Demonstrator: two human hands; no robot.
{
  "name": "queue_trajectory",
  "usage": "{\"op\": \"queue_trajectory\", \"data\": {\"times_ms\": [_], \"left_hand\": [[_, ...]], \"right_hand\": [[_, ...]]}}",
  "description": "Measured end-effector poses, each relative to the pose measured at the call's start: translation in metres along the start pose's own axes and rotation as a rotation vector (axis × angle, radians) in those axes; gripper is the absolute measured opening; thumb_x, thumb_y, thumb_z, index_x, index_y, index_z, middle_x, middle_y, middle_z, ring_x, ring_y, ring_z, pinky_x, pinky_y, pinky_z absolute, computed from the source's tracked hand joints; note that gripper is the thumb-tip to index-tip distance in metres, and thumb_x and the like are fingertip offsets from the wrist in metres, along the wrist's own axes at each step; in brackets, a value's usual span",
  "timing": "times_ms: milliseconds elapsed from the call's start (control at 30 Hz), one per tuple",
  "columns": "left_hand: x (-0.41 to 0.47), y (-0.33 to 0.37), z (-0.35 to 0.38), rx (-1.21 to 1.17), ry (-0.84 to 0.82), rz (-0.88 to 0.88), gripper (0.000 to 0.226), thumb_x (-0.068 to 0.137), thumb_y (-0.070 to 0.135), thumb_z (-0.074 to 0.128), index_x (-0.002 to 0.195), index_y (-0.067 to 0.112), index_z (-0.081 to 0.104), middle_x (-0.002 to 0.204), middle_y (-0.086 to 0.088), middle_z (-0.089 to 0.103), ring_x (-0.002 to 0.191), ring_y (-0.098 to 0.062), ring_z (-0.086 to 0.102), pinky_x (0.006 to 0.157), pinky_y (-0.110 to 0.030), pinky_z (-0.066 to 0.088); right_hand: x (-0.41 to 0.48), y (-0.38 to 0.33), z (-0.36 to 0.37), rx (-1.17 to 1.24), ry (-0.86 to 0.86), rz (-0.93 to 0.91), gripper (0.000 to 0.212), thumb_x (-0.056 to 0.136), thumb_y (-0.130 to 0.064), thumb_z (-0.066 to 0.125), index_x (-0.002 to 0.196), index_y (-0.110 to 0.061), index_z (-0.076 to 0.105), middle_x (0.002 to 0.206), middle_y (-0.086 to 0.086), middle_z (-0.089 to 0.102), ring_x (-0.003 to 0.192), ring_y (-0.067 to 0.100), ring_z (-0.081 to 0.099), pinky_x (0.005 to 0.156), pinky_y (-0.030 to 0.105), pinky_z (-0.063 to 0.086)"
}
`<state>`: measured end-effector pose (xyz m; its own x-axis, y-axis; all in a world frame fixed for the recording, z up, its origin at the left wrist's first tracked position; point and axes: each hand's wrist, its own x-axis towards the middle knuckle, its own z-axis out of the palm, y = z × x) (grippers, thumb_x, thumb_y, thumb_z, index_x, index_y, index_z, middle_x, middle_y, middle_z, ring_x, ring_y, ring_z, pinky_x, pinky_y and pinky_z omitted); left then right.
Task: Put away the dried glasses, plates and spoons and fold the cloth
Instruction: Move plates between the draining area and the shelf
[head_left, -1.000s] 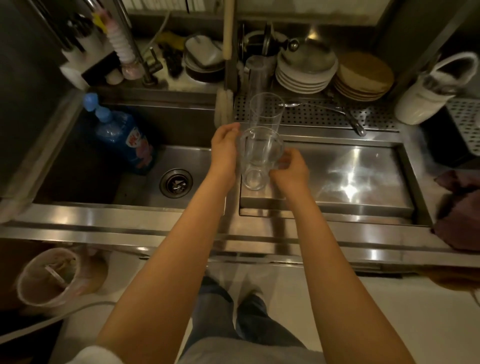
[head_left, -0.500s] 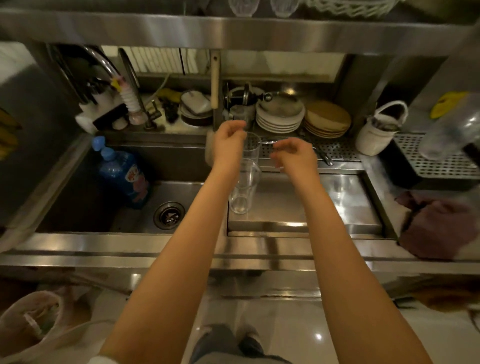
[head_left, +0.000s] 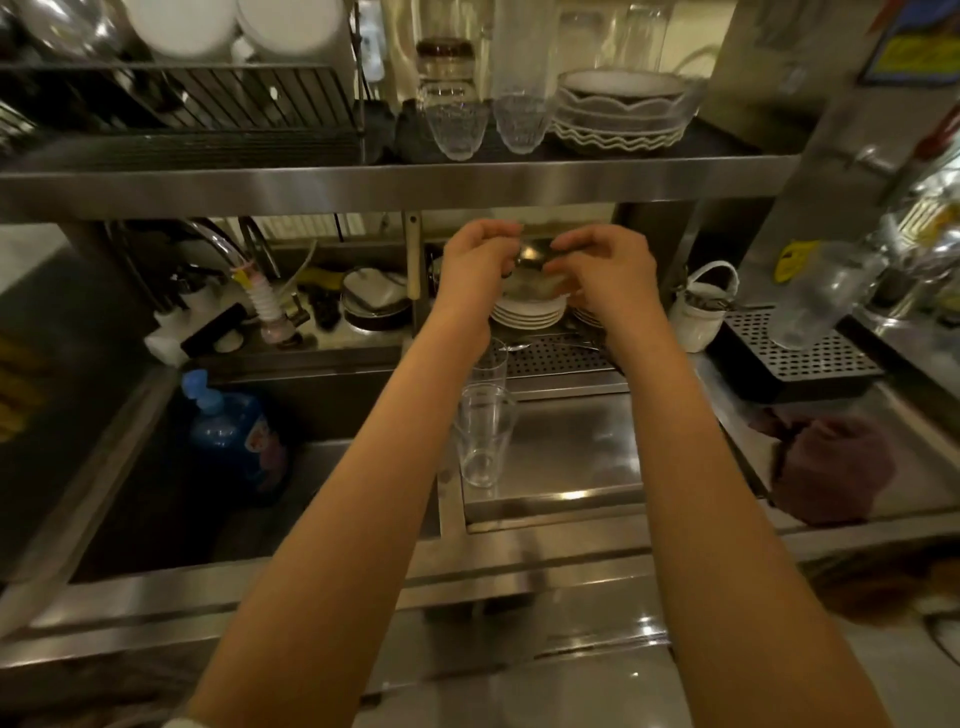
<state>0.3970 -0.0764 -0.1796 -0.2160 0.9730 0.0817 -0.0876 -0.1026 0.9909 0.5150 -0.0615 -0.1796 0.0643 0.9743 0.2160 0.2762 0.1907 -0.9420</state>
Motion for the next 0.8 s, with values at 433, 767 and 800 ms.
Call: {"op": "queue_trajectory", "data": {"times_ms": [433, 767, 800], "left_hand": [[0.038, 0.039, 0.036, 0.047, -0.076, 0.098, 0.018, 0.088, 0.005, 0.05, 0.086, 0.022, 0.057, 0.086, 0.002, 0.057, 0.075, -0.009, 0.053, 0.063, -0.022, 0.045], [0.103, 0.037, 0.104, 0.152, 0.088, 0.118, 0.018, 0.09, 0.006, 0.046, 0.086, 0.022, 0.054, 0.096, -0.005, 0.057, 0.076, -0.014, 0.055, 0.056, -0.02, 0.044], [0.11, 0.038, 0.111, 0.158, 0.112, 0.111, 0.017, 0.091, 0.006, 0.046, 0.087, 0.021, 0.053, 0.099, -0.006, 0.057, 0.079, -0.016, 0.055, 0.058, -0.022, 0.045]], "right_hand": [[0.045, -0.034, -0.042, 0.04, 0.092, -0.116, 0.018, 0.085, -0.004, 0.053, 0.082, -0.02, 0.062, 0.084, 0.001, 0.068, 0.072, 0.007, 0.063, 0.062, 0.019, 0.051], [0.134, -0.007, -0.098, 0.044, 0.1, -0.098, 0.015, 0.087, -0.005, 0.054, 0.088, -0.017, 0.063, 0.086, 0.0, 0.067, 0.085, 0.017, 0.065, 0.074, 0.027, 0.055], [0.143, -0.004, -0.103, 0.042, 0.096, -0.102, 0.015, 0.088, -0.005, 0.054, 0.089, -0.017, 0.064, 0.091, 0.002, 0.067, 0.087, 0.017, 0.065, 0.071, 0.022, 0.056]]}}
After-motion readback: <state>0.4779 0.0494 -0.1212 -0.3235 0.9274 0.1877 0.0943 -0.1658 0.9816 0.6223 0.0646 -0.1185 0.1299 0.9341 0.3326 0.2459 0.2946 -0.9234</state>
